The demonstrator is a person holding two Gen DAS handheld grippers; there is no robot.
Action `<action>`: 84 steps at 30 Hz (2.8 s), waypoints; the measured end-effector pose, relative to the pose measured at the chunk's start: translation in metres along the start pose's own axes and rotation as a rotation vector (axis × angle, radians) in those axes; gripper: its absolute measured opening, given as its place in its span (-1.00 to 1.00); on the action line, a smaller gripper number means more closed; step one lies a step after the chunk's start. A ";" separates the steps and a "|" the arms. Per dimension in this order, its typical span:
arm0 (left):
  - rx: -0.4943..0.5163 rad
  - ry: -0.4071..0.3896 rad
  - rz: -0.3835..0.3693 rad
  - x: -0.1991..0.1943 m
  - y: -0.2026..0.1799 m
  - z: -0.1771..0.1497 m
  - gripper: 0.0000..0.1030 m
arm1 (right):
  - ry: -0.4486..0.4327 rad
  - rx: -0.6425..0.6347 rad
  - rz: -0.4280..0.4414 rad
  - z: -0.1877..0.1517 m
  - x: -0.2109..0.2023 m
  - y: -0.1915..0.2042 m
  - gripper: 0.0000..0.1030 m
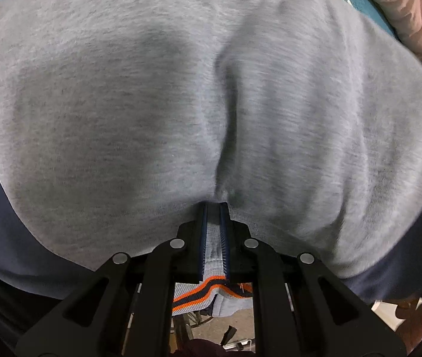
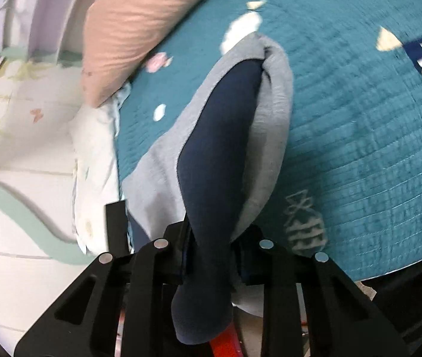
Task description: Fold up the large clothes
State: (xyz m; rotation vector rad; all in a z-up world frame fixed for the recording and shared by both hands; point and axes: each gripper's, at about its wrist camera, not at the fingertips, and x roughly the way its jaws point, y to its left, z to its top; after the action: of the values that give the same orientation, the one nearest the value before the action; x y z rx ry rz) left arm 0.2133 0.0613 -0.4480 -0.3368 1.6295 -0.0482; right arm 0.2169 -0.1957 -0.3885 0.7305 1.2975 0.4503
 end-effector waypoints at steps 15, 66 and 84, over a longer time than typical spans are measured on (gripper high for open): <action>0.033 -0.057 0.038 -0.051 0.021 0.003 -0.90 | 0.026 -0.162 0.002 -0.015 0.009 0.092 -0.57; -0.299 -0.344 0.124 -0.190 0.186 -0.091 0.33 | 0.143 -0.480 -0.216 -0.077 0.199 0.282 0.47; -0.384 -0.308 0.142 -0.179 0.216 -0.101 0.34 | 0.434 -0.470 -0.277 -0.131 0.318 0.197 -0.89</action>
State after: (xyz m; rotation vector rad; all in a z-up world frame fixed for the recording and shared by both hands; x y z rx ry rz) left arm 0.0821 0.2938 -0.3156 -0.4943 1.3456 0.4106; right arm 0.1826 0.1875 -0.4841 0.0526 1.5907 0.6797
